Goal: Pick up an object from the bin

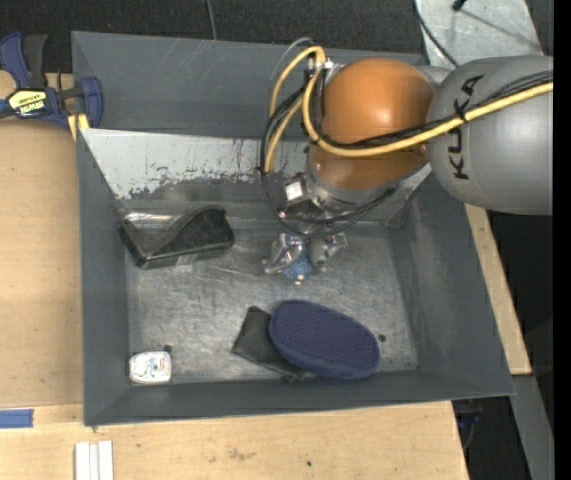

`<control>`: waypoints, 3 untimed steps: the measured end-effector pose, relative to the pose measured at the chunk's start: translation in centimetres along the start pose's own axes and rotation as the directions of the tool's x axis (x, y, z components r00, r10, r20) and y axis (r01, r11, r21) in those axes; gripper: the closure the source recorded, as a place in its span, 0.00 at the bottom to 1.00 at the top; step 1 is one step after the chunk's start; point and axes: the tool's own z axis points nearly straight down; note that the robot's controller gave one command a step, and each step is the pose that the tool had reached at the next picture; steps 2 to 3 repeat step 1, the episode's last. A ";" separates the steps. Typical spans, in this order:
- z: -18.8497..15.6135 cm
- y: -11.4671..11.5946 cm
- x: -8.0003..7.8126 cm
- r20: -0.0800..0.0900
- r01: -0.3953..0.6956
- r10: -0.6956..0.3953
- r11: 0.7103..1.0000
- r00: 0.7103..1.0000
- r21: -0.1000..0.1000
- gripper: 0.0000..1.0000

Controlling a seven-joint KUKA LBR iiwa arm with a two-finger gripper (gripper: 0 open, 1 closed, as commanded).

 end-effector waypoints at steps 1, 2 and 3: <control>-19.0 -0.6 -0.1 0.001 0.023 -0.023 1.000 1.000 0.018 1.00; -19.0 -0.6 -0.1 0.001 0.023 -0.023 1.000 1.000 0.018 1.00; -19.0 -0.6 -0.1 0.001 0.023 -0.023 1.000 1.000 0.018 1.00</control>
Offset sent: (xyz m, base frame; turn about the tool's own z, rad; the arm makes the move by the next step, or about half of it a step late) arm 0.0057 0.0006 0.1838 -0.0253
